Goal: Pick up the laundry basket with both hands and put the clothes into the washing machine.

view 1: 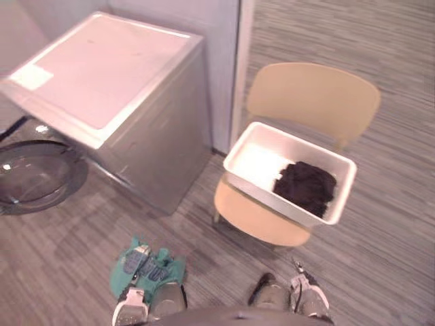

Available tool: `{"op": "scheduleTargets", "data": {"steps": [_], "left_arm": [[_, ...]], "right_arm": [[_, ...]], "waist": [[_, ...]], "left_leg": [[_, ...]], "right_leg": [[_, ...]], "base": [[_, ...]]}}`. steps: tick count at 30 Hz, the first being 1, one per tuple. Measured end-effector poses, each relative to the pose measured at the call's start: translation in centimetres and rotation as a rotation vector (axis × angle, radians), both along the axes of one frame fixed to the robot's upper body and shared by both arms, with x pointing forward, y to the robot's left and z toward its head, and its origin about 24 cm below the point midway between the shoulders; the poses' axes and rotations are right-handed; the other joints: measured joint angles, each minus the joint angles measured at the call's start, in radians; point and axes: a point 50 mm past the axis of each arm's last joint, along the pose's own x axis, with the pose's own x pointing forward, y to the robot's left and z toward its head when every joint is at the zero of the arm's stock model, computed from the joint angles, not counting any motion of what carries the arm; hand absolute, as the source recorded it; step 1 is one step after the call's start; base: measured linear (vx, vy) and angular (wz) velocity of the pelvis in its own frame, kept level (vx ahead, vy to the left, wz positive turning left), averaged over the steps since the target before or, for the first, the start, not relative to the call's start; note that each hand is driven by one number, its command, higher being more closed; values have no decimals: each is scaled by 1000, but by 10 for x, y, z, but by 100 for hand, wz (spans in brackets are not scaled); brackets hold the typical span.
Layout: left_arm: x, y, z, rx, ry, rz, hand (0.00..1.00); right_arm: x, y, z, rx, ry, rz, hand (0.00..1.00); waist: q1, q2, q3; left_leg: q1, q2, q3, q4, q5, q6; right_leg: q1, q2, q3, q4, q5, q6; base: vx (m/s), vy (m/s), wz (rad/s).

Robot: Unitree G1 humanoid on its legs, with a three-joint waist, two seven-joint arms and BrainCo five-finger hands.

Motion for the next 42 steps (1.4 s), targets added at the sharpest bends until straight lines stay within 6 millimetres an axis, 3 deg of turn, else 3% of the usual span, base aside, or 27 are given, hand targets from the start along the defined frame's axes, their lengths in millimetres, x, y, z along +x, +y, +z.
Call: {"op": "scheduleTargets", "data": {"steps": [2, 3, 4, 6, 12, 13, 15, 16, 17, 19, 20, 22, 23, 24, 25, 26, 27, 29, 31, 33, 34, 37, 38, 39, 40, 41, 42], "left_arm": [[1, 1, 1, 3, -5, 5, 100], [7, 0, 3, 6, -25, 3, 100], [16, 5, 6, 28, -50, 2, 100], [17, 10, 7, 46, -50, 0, 100], [15, 9, 3, 86, 6, -177, 100], [16, 6, 2, 100, 24, -252, 100], [17, 4, 2, 110, 30, -301, 100], [17, 1, 1, 108, 30, -330, 100], [17, -2, 1, 116, 36, -368, 100], [15, 1, 1, 129, 44, -376, 100], [13, 4, 1, 132, 49, -366, 100], [13, 2, 0, 122, 50, -367, 100], [14, -1, 0, 112, 45, -368, 100], [15, -1, 0, 108, 40, -359, 100], [18, -1, 0, 107, 37, -355, 100], [27, 3, 3, 118, 19, -347, 100], [40, -1, 5, 107, -11, -347, 100], [49, -27, 6, 40, -60, -346, 100], [51, -37, 6, 15, -64, -396, 100], [47, -37, 5, 19, -57, -403, 100], [48, -34, 7, 33, -73, -404, 100], [47, -25, 12, 80, -110, -376, 100], [45, -24, 12, 86, -108, -371, 100], [43, -22, 12, 94, -106, -366, 100], [43, -21, 12, 98, -105, -366, 100], [41, -19, 11, 98, -97, -360, 100], [40, -19, 10, 93, -90, -356, 100]], "right_arm": [[-2, 0, -1, 3, 5, -16, 0], [-4, -3, -1, 6, 5, -51, 0], [-6, 1, -3, 24, 5, -86, 0], [-16, 12, -9, 63, 33, -124, 0], [-30, 7, -16, 81, 97, -145, 0], [-30, 2, -14, 71, 97, -144, 0], [-30, -1, -13, 61, 94, -147, 0], [-29, -3, -12, 52, 90, -148, 0], [-28, -1, -12, 54, 85, -147, 0], [-29, 16, -16, 101, 89, -142, 0], [-27, 22, -16, 115, 73, -150, 0], [-25, 19, -14, 116, 47, -169, 0], [-26, 17, -13, 112, 36, -176, 0], [-26, 14, -12, 104, 19, -173, 0], [-26, 15, -12, 106, 17, -167, 0], [-25, 24, -15, 132, 25, -139, 0], [-33, 21, -17, 139, 51, -151, 0], [-56, 18, -21, 124, 91, -197, 0], [-62, 20, -24, 148, 115, -205, 0], [-62, 19, -23, 140, 111, -206, 0], [-63, 18, -23, 139, 112, -207, 0], [-64, 14, -21, 118, 117, -200, 0], [-64, 14, -21, 115, 120, -191, 0], [-60, 16, -21, 112, 117, -166, 0], [-57, 16, -20, 109, 112, -153, 0], [-55, 16, -19, 101, 106, -137, 0], [-51, 15, -18, 89, 94, -120, 0]], "waist": [[-9, 3, -2], [-9, 6, -5], [-10, -26, 6], [-13, -52, -6], [3, -37, -6], [1, -27, -12], [-3, -16, -9], [-7, -9, -7], [-13, 14, 0], [-11, -4, 5], [-11, -18, 5], [-12, -22, 7], [-18, -3, 17], [-20, 9, 23], [-19, 4, 24], [-14, -34, 19], [-38, -56, 32], [-42, -39, 29], [-45, -6, 21], [-47, 7, 13], [-50, 13, 11], [-27, 40, 4], [-23, 44, 0], [-20, 21, -10], [-17, 18, -10], [-17, 24, -14], [-22, 25, -14]], "left_leg": [[41, 62, 19, 17, 8, -5], [62, 47, 30, -9, -25, -114], [43, 4, 26, -9, -24, -139], [29, -24, 12, -15, -39, -162], [-2, -45, -38, 80, -126, -142], [-14, -57, -61, 80, -128, -138], [-8, -69, -76, 50, -119, -126], [2, -81, -94, 17, -111, -120], [34, -82, -133, -48, -71, -107], [62, -74, -160, -99, -34, -88], [75, -79, -158, -113, -31, -87], [103, -74, -142, -150, -13, -82], [139, -63, -141, -194, 11, -82], [146, -27, -142, -210, 26, -93], [138, -18, -140, -207, 23, -106], [111, -31, -139, -201, 12, -124], [112, -61, -172, -216, 23, -110], [144, -57, -159, -192, 22, -81], [141, -39, -154, -72, -43, -104], [83, -10, -135, 150, -112, -124], [-11, 13, -167, 385, -118, -132], [-111, 52, -234, 658, -53, -182], [-120, 56, -233, 677, -43, -178], [-129, 66, -227, 713, -21, -167], [-133, 74, -222, 727, -37, -149], [-127, 84, -209, 710, -125, -108], [-115, 83, -215, 641, -194, -101]], "right_leg": [[31, -27, -29, 15, 15, 26], [41, -56, -46, 24, 43, 53], [54, -78, -50, -7, 67, 47], [118, -53, -58, -110, 137, 62], [214, -37, -46, -219, 332, 56], [209, -35, -11, -217, 405, 21], [203, -36, 23, -205, 456, -42], [188, -29, 77, -187, 501, -102], [135, 24, 233, -90, 463, -132], [88, 146, 337, 85, 200, -91], [92, 185, 339, 116, 115, -114], [75, 184, 353, 159, 149, -108], [17, 182, 360, 237, 149, -97], [-11, 240, 359, 217, 6, -54], [-19, 279, 359, 168, -42, -44], [-3, 353, 386, -14, -113, -9], [41, 392, 434, -99, -110, -36], [89, 383, 387, -101, -120, -47], [149, 389, 360, -97, -133, -66], [201, 404, 361, -98, -162, -62], [227, 411, 360, -86, -191, -57], [250, 444, 414, -58, -220, -50], [251, 444, 430, -60, -220, -50], [256, 437, 455, -72, -217, -52], [253, 433, 469, -76, -214, -51], [247, 432, 506, -84, -208, -48], [244, 423, 541, -96, -202, -36]], "base": [[3, 285, 60], [-3, 377, 71], [-18, 406, 89], [-19, 290, 72], [-58, 203, 29], [-21, 163, 31], [9, 159, 42], [77, 146, 63], [127, 104, 66], [147, -4, 46], [91, -68, 11], [41, -32, -12], [93, -93, -22], [120, -160, -23], [87, -251, -15], [46, -358, 54], [79, -307, 90], [227, -153, 95], [225, -69, 32], [145, -62, 9], [92, -39, 8], [108, 33, -39], [155, 98, -80], [109, 85, -59], [126, 134, -75], [115, 162, -79], [104, 188, -81]]}}
